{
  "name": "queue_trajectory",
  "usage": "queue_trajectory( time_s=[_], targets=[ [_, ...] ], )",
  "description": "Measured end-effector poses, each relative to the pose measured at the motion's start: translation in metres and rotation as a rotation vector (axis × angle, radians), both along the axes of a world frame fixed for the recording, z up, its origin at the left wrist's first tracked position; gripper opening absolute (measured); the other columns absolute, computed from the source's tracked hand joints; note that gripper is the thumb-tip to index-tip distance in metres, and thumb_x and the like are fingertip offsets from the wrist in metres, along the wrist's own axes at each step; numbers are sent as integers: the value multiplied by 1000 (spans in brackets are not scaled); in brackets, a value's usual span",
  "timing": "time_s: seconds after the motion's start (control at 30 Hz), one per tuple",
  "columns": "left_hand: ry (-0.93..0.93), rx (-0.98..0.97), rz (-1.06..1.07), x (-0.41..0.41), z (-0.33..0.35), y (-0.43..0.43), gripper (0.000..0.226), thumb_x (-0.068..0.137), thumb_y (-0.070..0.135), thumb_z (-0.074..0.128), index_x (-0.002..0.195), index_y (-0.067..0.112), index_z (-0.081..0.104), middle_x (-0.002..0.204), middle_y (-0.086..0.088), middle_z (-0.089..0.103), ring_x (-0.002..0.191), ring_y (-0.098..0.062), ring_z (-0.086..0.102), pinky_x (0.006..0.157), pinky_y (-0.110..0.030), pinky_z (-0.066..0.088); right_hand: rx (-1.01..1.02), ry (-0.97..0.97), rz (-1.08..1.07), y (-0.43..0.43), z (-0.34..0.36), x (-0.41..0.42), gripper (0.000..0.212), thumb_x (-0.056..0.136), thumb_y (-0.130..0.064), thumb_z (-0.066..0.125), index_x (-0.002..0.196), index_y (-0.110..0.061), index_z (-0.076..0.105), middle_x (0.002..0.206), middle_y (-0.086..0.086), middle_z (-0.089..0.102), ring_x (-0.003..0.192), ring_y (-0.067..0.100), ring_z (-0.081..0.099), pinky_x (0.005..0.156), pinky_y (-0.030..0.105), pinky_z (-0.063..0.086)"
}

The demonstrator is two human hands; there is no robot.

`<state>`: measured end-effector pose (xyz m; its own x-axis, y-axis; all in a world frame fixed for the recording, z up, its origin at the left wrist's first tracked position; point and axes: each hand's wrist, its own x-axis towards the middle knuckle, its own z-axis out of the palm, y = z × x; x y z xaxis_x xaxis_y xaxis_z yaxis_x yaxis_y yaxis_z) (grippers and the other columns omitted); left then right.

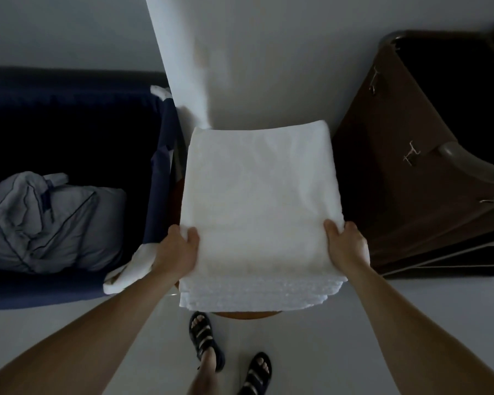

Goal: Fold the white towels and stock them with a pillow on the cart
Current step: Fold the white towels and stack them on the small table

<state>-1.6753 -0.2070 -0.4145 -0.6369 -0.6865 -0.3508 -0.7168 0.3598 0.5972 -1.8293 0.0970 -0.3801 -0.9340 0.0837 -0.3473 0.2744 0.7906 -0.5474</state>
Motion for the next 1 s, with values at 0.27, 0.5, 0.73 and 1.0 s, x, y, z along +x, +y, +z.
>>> queue_trajectory(
  time_s=[0.27, 0.5, 0.73, 1.0],
  targets=[
    [-15, -95, -42, 12, -5, 4, 30, 101, 50, 35, 103, 21, 31, 78, 3, 51, 64, -18, 48, 67, -36, 40, 120, 70, 56, 9, -14, 10, 47, 99, -59, 37, 106, -14, 46, 107, 17, 65, 85, 35, 57, 72, 38, 41],
    [-277, -462, -252, -12, 14, 10, 67, 98, 41, 37, 151, 7, 12, 155, -15, 26, 139, -36, 32, 104, -48, 36, 369, 184, 164, -5, -6, -1, 63, 96, -53, 44, 142, -11, 38, 144, 16, 42, 130, 37, 39, 102, 49, 36],
    [-73, -625, -646, -60, 28, 16, 77, 88, 70, -2, 152, 33, -23, 159, 2, -36, 146, -24, -33, 119, -48, -12, 475, 286, 623, -34, 1, -10, 80, 89, -79, 14, 155, -40, -7, 165, -7, -20, 150, 22, -23, 119, 57, 2],
    [-129, -464, -609, -44, -27, 8, 79, 87, 78, -5, 153, 38, -23, 158, 8, -37, 144, -17, -37, 120, -49, -10, 410, 188, 641, -24, -46, -7, 82, 81, -85, 0, 151, -46, -20, 158, -13, -37, 144, 16, -38, 121, 53, 5]
  ],
)
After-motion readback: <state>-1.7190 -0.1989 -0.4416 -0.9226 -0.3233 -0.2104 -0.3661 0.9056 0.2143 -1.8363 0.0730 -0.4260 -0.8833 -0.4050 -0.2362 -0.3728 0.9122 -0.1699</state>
